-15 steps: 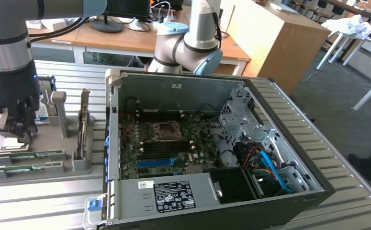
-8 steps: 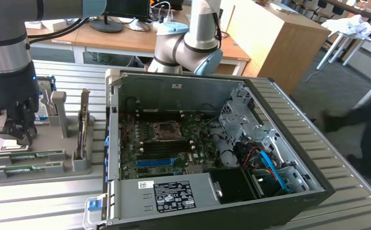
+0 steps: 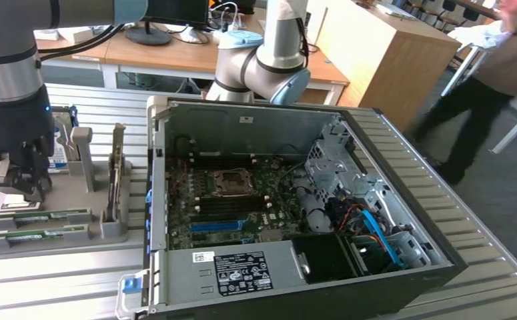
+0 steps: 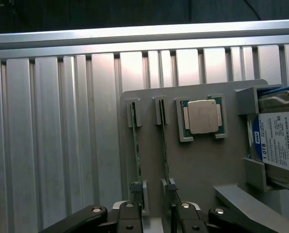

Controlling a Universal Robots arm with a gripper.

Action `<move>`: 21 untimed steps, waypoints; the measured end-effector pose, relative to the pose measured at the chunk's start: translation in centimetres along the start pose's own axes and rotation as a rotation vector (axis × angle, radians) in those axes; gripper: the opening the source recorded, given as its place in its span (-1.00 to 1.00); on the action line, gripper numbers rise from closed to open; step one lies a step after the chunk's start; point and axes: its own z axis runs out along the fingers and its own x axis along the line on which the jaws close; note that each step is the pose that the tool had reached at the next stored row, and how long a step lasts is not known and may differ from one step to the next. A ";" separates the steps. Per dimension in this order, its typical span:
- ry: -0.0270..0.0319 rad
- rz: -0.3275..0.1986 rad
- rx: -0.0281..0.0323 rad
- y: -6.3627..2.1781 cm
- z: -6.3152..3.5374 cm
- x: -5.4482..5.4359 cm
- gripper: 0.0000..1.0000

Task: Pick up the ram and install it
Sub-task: 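Pick up the ram and move it above insertion slot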

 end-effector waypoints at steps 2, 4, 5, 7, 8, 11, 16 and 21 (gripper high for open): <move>-0.0003 -0.001 0.0032 0.01 0.00 0.0 -0.35; -0.0004 -0.002 0.0044 0.01 0.01 0.0 -0.35; -0.0004 -0.003 0.0047 0.02 0.01 0.0 -0.35; -0.0003 -0.004 0.0054 0.02 0.00 0.0 -0.35; -0.0004 -0.004 0.0058 0.02 0.00 0.0 -0.35; -0.0005 -0.005 0.0066 0.04 0.03 0.0 -0.35; -0.0005 -0.004 0.0068 0.04 0.22 0.0 -0.35; -0.0004 -0.004 0.0067 0.03 0.49 0.0 -0.35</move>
